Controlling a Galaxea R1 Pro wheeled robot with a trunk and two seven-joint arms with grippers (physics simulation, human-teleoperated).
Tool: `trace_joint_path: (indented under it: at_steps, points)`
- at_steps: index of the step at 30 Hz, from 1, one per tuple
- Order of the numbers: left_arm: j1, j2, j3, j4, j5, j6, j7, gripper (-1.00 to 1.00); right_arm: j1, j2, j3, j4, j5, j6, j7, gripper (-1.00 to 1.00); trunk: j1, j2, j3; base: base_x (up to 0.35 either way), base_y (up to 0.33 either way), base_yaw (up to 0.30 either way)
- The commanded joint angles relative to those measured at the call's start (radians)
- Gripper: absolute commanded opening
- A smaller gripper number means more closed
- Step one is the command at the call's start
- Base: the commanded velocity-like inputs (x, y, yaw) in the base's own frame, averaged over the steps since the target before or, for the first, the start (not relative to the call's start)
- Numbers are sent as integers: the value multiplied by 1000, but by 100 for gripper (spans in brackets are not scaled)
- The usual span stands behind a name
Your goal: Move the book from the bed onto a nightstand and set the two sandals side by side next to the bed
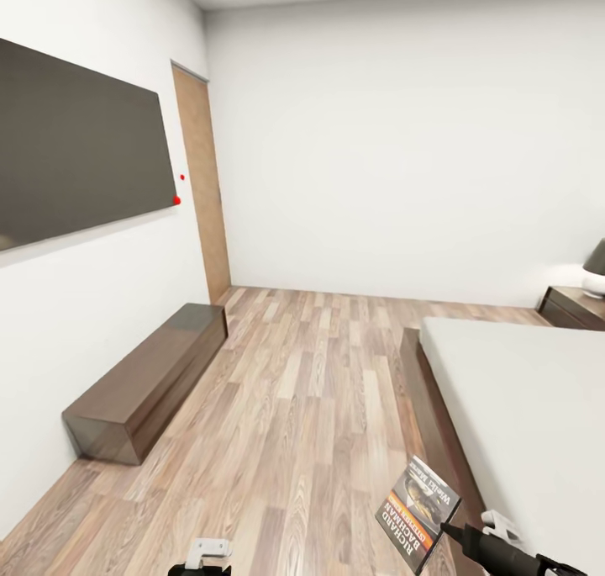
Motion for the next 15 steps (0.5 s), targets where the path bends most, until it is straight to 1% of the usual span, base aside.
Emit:
trace_joint_path:
  at_steps: [1, 15]
  points:
    - [-1, 0, 9, 1, -10, -3, -1, 100, -2, 0, 2, 3, -11, 7, 6, -100, 1, -2, -2, 329, 0, 0]
    - [-1, 0, 8, 1, -10, -3, -1, 100, -2, 0, 2, 3, -11, 7, 5, -100, 1, -2, -2, 329, 0, 0]
